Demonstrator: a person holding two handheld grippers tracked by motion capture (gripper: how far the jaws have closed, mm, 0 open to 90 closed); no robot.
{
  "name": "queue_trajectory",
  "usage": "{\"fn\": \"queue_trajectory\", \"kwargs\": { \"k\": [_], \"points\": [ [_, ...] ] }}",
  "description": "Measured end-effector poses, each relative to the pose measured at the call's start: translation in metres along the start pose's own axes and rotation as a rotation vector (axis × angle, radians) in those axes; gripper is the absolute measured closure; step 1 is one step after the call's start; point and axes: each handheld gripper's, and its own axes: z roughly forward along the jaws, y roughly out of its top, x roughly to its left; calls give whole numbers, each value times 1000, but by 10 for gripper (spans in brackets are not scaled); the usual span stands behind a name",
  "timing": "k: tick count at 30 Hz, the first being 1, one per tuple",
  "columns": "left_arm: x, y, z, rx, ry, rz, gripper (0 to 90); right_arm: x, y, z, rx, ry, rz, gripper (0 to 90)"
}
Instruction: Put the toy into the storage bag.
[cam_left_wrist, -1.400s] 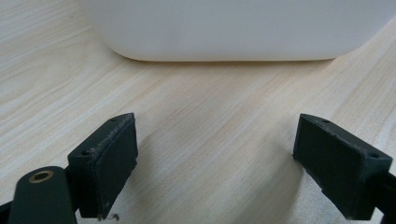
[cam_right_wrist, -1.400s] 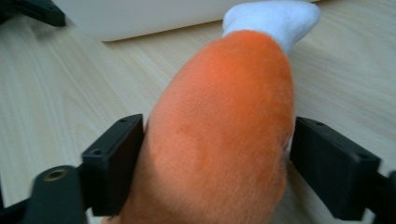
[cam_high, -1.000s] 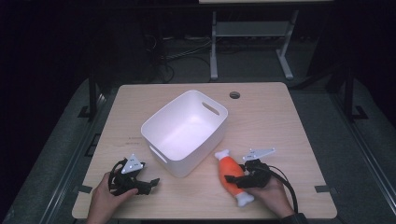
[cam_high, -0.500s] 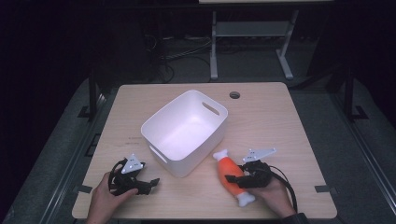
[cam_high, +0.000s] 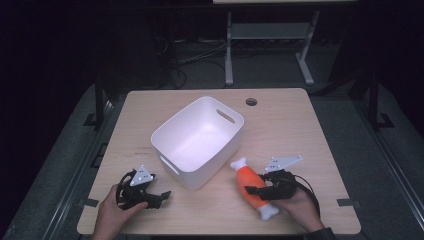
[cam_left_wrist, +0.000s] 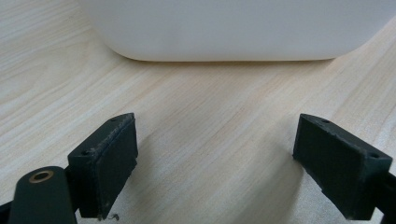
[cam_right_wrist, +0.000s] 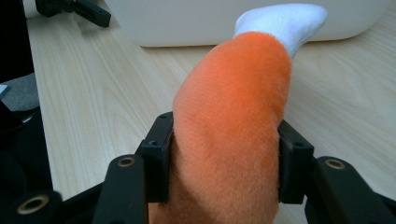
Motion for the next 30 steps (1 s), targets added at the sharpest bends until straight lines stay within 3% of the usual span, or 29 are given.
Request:
{"fn": "queue_trajectory", "kwargs": {
  "k": [16, 30],
  "points": [
    [0, 0, 0, 0, 0, 0, 129, -9, 4, -21, -36, 4, -30, 483],
    [0, 0, 0, 0, -1, -3, 129, -9, 24, -38, -91, 34, -83, 479]
  ]
}}
